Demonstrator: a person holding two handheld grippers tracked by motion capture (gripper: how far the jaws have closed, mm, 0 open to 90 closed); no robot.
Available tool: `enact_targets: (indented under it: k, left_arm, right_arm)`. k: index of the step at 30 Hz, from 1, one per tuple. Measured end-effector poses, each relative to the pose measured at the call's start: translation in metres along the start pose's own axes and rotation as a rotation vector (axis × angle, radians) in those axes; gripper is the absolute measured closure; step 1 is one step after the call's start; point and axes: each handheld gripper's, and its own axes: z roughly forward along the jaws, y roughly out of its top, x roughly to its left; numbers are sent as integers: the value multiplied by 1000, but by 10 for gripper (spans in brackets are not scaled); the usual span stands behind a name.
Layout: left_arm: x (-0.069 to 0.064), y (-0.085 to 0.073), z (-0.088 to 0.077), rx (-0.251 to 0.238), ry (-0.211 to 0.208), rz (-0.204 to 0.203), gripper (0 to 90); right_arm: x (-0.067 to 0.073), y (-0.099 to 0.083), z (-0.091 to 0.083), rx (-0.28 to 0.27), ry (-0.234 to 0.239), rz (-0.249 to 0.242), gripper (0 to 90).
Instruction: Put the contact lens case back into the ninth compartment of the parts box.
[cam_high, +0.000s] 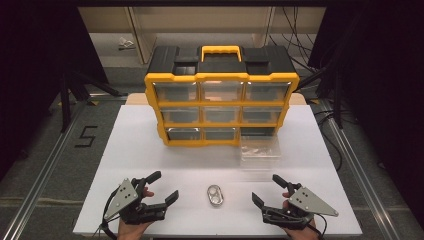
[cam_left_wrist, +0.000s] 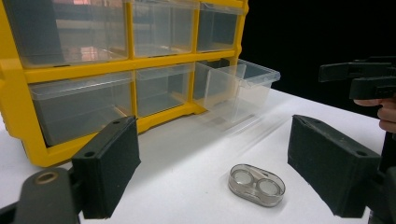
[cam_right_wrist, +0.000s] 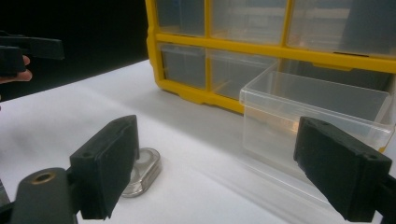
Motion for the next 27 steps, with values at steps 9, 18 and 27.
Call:
enact_targets:
  k: [9, 18, 27]
  left_arm:
    - [0, 0, 0, -6, 5, 6, 160]
    - [-1, 0, 0, -6, 5, 8, 158]
    - [-1, 0, 0, -8, 7, 14, 159]
  right_arm:
    - [2, 0, 1, 6, 21, -25, 159]
    - [2, 3, 1, 3, 27, -24, 160]
    - [5, 10, 12, 50, 34, -46, 182]
